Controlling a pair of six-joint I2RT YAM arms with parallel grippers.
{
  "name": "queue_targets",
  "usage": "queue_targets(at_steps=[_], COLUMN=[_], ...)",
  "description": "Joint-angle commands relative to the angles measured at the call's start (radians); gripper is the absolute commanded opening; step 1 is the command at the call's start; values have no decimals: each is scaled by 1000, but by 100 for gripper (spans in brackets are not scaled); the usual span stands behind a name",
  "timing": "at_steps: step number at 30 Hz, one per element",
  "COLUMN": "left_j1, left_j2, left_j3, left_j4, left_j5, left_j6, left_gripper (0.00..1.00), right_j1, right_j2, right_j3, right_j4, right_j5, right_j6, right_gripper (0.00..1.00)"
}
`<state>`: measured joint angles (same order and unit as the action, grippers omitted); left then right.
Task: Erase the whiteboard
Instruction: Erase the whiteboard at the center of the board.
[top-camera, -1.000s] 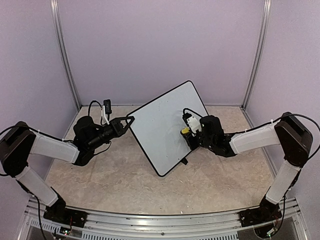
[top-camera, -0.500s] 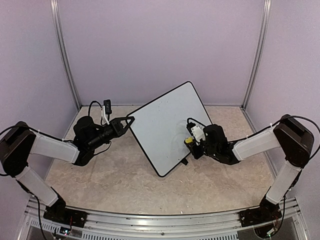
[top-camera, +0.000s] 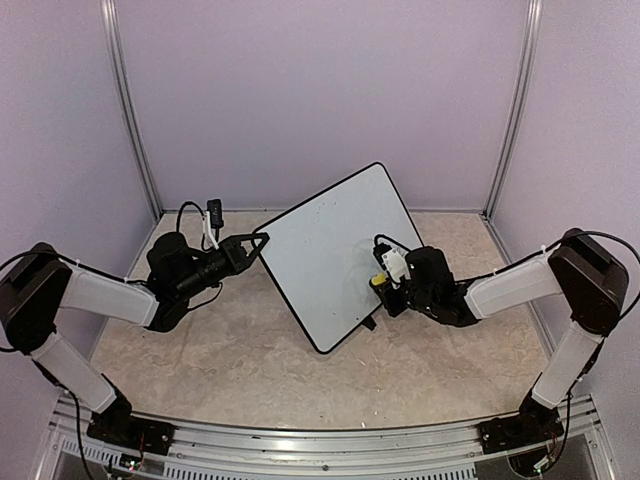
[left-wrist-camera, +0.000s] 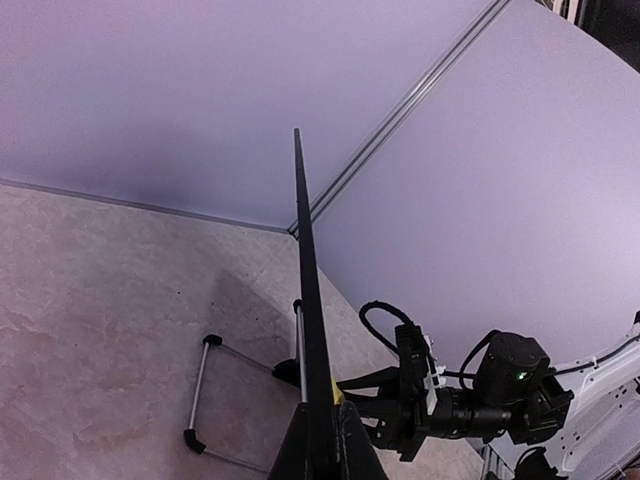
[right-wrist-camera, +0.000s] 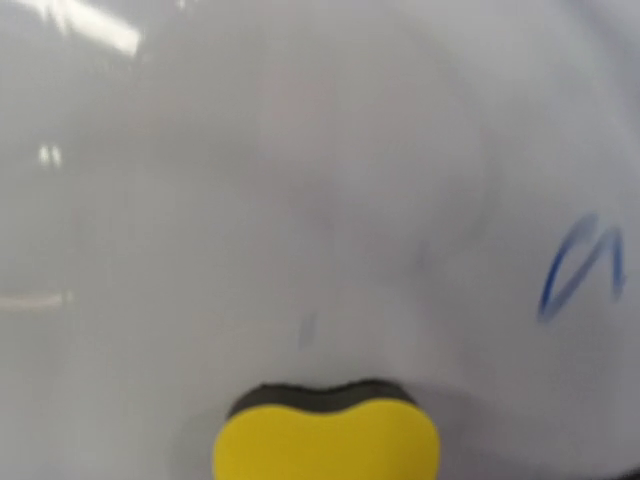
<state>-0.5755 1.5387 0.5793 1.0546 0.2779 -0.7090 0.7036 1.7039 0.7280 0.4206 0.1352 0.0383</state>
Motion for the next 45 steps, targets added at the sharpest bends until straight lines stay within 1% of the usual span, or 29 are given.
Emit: queue_targets(at_steps=[1, 8, 14, 22, 27, 29, 32, 36, 40, 45], left_j1=[-28, -28, -27, -28, -28, -28, -28, -29, -29, -30], left_j2=[-23, -26, -23, -20, -16, -14, -11, -13, -17, -10], left_j3=[1, 1, 2, 2, 2, 4, 4, 2, 2, 5], left_j4=[97, 96, 98, 99, 99, 102, 105, 99, 98, 103], left_j5=[102, 101, 101, 103, 104, 105, 104, 104, 101, 106], left_j6=[11, 13, 11, 9, 10, 8, 7, 9, 11, 9], left_gripper=[0, 0, 0, 0, 0, 0, 0, 0, 0, 0], right_j1=[-21, -37, -26, -18, -21, -20, -19, -3, 28, 40], right_j2=[25, 20, 20, 32, 25, 28, 51, 104, 129, 153], right_j3=[87, 89, 2, -58, -37, -30, -9, 37, 50, 31], right_j4=[3, 7, 44, 63, 67, 100, 163, 211, 296, 447], right_j5=[13, -31, -132, -105, -66, -80, -165, -220, -232, -212], right_j6=[-20, -2, 18, 66, 47, 24, -3, -11, 1, 42], right_gripper=[0, 0, 0, 0, 0, 0, 0, 0, 0, 0])
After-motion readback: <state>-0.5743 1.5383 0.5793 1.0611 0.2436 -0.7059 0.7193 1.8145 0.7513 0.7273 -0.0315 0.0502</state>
